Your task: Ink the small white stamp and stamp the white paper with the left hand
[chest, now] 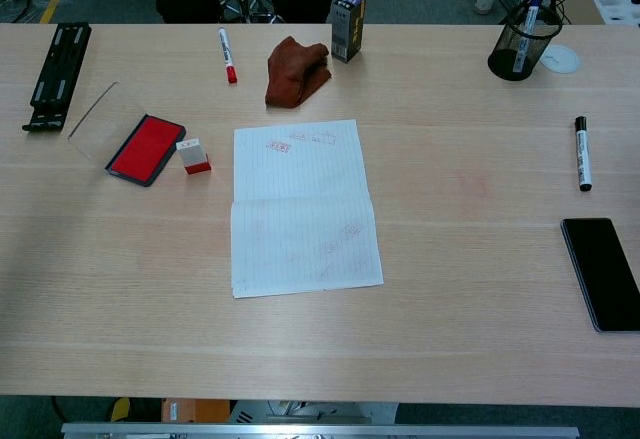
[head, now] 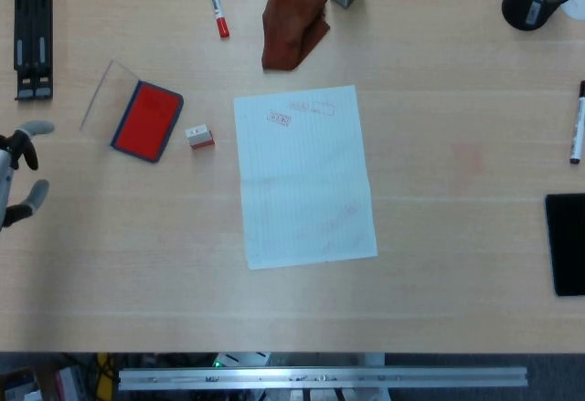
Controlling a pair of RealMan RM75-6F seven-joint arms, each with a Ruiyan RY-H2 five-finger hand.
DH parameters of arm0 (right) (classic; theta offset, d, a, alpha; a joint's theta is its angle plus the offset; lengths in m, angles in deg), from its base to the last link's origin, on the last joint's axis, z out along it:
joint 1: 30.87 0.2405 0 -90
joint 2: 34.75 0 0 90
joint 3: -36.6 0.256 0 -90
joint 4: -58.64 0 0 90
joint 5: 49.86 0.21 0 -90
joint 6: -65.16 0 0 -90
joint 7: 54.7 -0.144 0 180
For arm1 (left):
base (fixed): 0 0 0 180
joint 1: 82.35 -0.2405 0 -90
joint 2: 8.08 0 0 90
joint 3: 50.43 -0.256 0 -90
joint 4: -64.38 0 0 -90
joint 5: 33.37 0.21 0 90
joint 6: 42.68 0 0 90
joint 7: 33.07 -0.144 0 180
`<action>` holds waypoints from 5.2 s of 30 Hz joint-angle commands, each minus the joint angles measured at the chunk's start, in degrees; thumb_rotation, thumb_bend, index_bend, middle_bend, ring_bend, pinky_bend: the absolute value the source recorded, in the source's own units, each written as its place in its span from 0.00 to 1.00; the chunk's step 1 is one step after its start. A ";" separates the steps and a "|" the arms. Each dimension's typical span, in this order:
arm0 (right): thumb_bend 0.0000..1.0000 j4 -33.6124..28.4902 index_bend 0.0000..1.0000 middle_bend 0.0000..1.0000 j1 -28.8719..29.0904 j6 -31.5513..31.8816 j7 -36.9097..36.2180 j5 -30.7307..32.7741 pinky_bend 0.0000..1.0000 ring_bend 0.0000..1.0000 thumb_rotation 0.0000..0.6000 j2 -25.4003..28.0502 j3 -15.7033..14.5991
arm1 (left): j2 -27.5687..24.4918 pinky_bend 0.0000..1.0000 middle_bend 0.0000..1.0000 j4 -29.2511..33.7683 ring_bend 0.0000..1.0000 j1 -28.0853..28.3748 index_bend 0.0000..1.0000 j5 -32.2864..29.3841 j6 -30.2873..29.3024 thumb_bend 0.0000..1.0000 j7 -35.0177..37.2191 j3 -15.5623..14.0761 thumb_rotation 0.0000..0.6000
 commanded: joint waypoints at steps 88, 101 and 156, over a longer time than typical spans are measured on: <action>0.12 2.56 0.32 0.44 -0.17 -1.96 -3.02 2.42 0.51 0.36 1.00 -0.14 -2.53 | 28.07 1.00 1.00 -9.80 1.00 41.97 0.37 -58.73 18.64 0.21 -44.42 -0.94 1.00; 0.12 2.90 0.32 0.44 -0.77 -1.72 -3.47 2.62 0.51 0.36 1.00 -0.09 -2.70 | 30.60 1.00 1.00 -13.04 1.00 42.60 0.44 -60.18 18.20 0.21 -44.94 -0.11 1.00; 0.12 3.91 0.32 0.44 -1.89 -1.88 -4.57 2.87 0.51 0.36 1.00 0.01 -3.04 | 34.21 1.00 1.00 -16.56 1.00 43.00 0.51 -61.57 18.08 0.35 -46.91 1.07 1.00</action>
